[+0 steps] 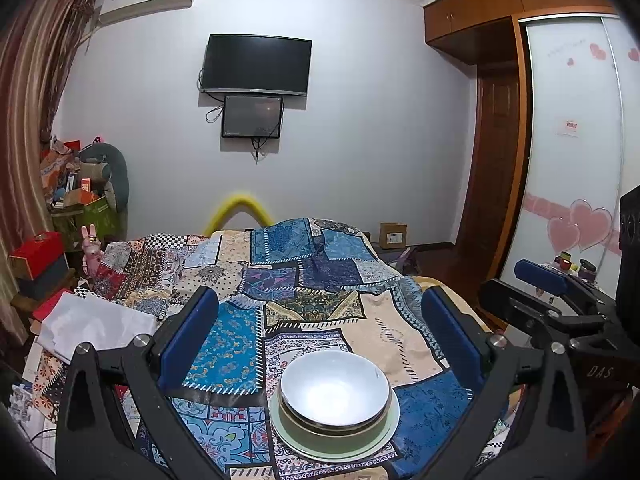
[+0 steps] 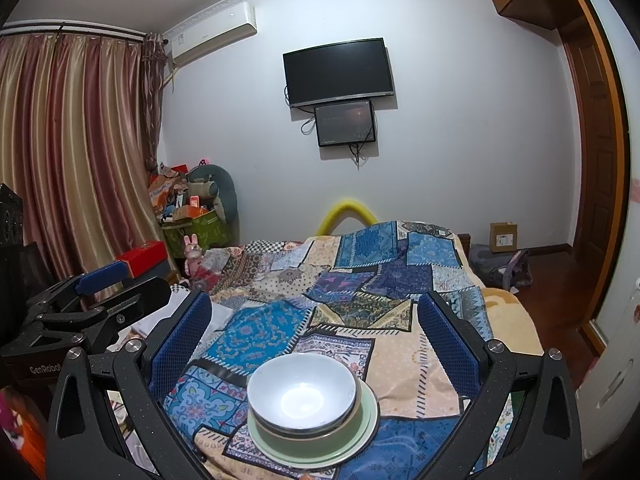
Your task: Organize plates and bowls
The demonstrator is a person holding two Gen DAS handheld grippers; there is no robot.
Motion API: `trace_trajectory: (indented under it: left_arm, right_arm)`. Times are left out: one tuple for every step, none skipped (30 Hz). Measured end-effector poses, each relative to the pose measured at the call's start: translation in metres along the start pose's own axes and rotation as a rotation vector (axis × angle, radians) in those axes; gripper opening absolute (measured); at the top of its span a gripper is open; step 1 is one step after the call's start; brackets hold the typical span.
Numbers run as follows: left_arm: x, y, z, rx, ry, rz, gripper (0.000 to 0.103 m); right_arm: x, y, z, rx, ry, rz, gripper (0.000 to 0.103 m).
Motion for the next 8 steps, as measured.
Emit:
trace_trajectory:
  left_arm:
    - [-0.0003,-0.0002,-0.0003,-0.002,0.001,0.001,0.103]
    - [0.0000,-0.0003,-0.0008,-0.004,0.002,0.001,0.103]
    - [0.0000,-0.0002,-0.0018,-0.007,0.005,0.001,0.103]
    - [0.0004,-0.0003,-0.0026,-0.012,0.006,0.000,0.103]
    - [0.0010,-0.0007,-0.0031,-0.015,0.003,-0.003,0.103]
    - [0.0018,-0.0010,-0.0042,-0.018,0.000,-0.006,0.103]
    - [0.0029,-0.0014,-0.0052,-0.021,-0.002,-0.012,0.103]
    - [0.0036,-0.0017,-0.0057,-0.022,-0.003,-0.015,0.103]
  right_arm:
    - [0.0000,-0.0003,0.0002,0.000,0.000,-0.002,0.103]
    - [0.0010,-0.0003,-0.0003,0.001,0.000,-0.003,0.103]
    - [0.0009,-0.0005,0.0000,0.001,0.000,-0.005,0.103]
    - [0.0015,-0.0007,0.0002,0.002,0.000,-0.007,0.103]
    - [0.0017,-0.0013,-0.0001,0.002,0.000,-0.008,0.103]
    - [0.0021,-0.0014,0.0001,0.003,-0.001,-0.010,0.103]
    - [0.0025,-0.0019,0.0000,0.004,-0.001,-0.012,0.103]
    - [0.0029,-0.0023,-0.0001,0.006,0.000,-0.014,0.103]
Point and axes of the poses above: each gripper's, at about its wrist camera, not at the fingertips, and x roughly the way its jaws point, z to its right, y to its top, the point moved 7 cm from there along x, roughly the way its jaws point, and after that the axes turned 3 degrees about -y, right-handed, at the moved point
